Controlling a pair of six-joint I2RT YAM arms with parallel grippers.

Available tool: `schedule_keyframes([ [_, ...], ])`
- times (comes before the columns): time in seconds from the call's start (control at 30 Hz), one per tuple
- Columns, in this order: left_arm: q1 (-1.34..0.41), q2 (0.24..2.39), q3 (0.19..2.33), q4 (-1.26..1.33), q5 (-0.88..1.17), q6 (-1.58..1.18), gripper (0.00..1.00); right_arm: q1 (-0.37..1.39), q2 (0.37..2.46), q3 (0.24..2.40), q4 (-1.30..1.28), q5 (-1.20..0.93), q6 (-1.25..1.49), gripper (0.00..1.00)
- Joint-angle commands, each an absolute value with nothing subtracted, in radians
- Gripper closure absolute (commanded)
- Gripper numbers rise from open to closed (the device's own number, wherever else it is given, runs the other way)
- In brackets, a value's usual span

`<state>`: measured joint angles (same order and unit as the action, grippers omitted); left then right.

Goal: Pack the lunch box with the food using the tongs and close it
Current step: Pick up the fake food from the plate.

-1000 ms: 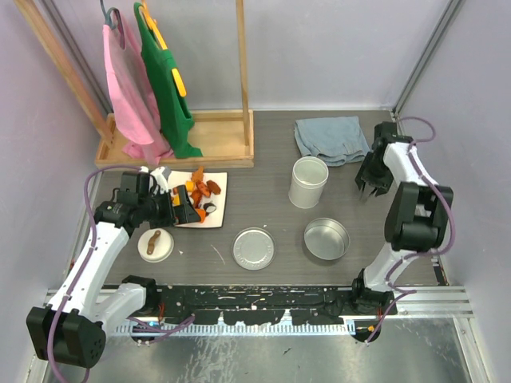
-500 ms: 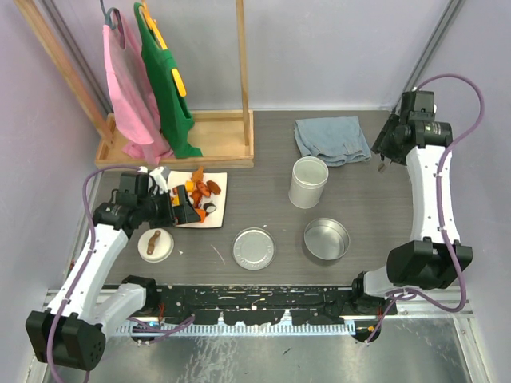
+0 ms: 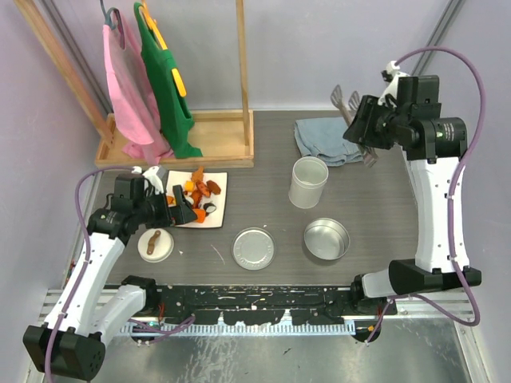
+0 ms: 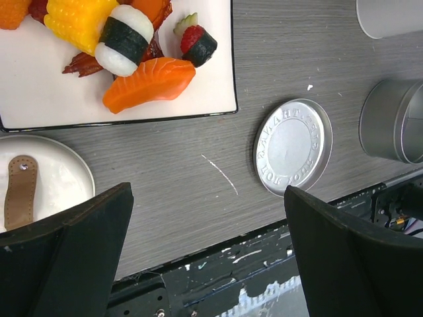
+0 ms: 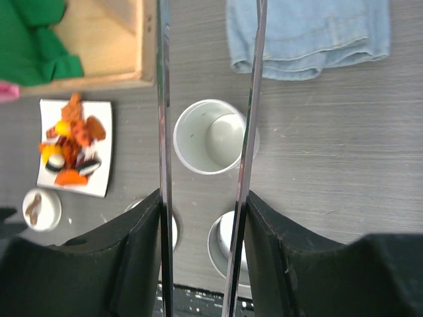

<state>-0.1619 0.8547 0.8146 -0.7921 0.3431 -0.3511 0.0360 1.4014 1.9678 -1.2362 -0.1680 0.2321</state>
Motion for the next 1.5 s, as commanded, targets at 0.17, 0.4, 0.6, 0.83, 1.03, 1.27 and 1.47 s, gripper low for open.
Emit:
schedule_keyframes([
  [0.17,-0.166,0.836,0.825,-0.787,0.308,-0.356,0.02,0.331,1.420,2.049,-1.318,-0.065,0.167,0.56],
  [0.4,-0.164,0.797,0.828,-0.792,0.258,-0.363,0.02,0.715,1.541,2.030,-1.381,0.207,0.190,0.57],
  [0.6,-0.164,0.724,0.826,-0.800,0.160,-0.379,0.02,0.883,1.601,1.956,-1.326,0.282,0.175,0.60],
  [0.83,-0.164,0.643,0.828,-0.819,0.004,-0.398,0.02,0.944,1.608,1.793,-1.186,0.221,0.134,0.59],
  [1.03,-0.164,0.614,0.825,-0.821,-0.070,-0.412,0.02,0.945,1.556,1.575,-0.905,0.057,0.149,0.56],
  [1.27,-0.164,0.607,0.834,-0.864,-0.148,-0.429,0.02,0.953,1.552,1.493,-0.721,-0.110,0.204,0.55],
  [1.47,-0.164,0.589,0.830,-0.863,-0.161,-0.433,0.02,0.967,1.567,1.455,-0.702,-0.108,0.202,0.53],
])
